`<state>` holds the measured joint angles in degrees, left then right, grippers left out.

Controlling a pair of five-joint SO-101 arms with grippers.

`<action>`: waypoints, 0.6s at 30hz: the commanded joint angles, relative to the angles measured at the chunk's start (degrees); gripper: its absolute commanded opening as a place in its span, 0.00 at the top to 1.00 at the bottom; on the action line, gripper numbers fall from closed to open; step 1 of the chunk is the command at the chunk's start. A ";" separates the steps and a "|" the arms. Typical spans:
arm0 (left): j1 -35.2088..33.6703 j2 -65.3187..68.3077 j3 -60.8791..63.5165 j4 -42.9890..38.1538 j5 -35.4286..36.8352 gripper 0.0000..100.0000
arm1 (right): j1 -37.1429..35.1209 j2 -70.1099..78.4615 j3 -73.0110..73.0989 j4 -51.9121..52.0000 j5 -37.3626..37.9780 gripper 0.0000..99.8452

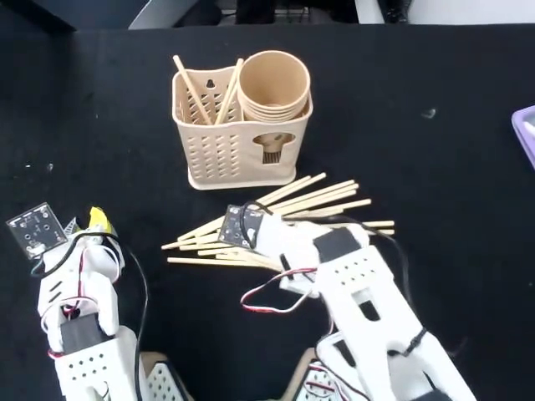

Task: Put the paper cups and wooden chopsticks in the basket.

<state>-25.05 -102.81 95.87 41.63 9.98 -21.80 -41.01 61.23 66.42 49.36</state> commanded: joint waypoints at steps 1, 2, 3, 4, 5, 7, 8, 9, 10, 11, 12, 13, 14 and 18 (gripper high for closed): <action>-0.66 -0.35 -0.57 0.00 0.09 0.87 | 0.70 -2.95 -2.95 0.53 -0.62 0.99; -0.66 -0.35 -0.57 0.00 0.09 0.87 | 0.62 -3.03 -2.77 -0.35 -0.79 0.99; -0.66 -0.35 -0.57 0.00 0.09 0.87 | 0.62 -3.03 -2.77 -1.49 -0.97 0.99; -0.66 -0.35 -0.57 0.00 0.09 0.87 | 0.62 -3.03 -2.86 -2.81 -1.93 0.99; -0.66 -0.35 -0.57 0.00 0.09 0.87 | 0.62 -3.03 -3.03 -4.40 -3.34 0.99; -0.66 -0.35 -0.57 0.00 0.09 0.87 | 0.35 -3.03 -3.38 -7.21 -5.89 0.99; -0.66 -0.35 -0.57 0.00 0.09 0.87 | -0.44 -3.03 -3.38 -8.53 -6.86 0.99; -0.66 -0.35 -0.57 0.00 0.09 0.87 | -1.32 -2.95 -3.38 -9.41 -7.47 0.99; -0.66 -0.35 -0.57 0.09 0.09 0.87 | -2.37 -2.95 -3.38 -10.29 -8.18 0.99; -0.66 -0.35 -0.57 0.00 0.09 0.87 | -3.60 -2.95 -3.47 -11.16 -9.05 0.99; -0.66 -0.35 -0.57 0.00 0.09 0.87 | -4.92 -2.95 -4.00 -12.04 -10.02 0.99; -0.66 -0.35 -0.57 0.00 0.09 0.87 | -6.15 -2.95 -4.88 -12.84 -11.34 0.99; -0.66 -0.35 -0.57 0.00 0.09 0.87 | -7.12 -2.95 -6.11 -13.36 -12.66 0.99; -0.66 -0.35 -0.57 0.00 0.09 0.87 | -10.37 -2.86 -14.02 -13.89 -16.79 0.99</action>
<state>-25.05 -102.81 95.87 41.63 9.98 -29.01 -42.24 56.31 54.11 36.26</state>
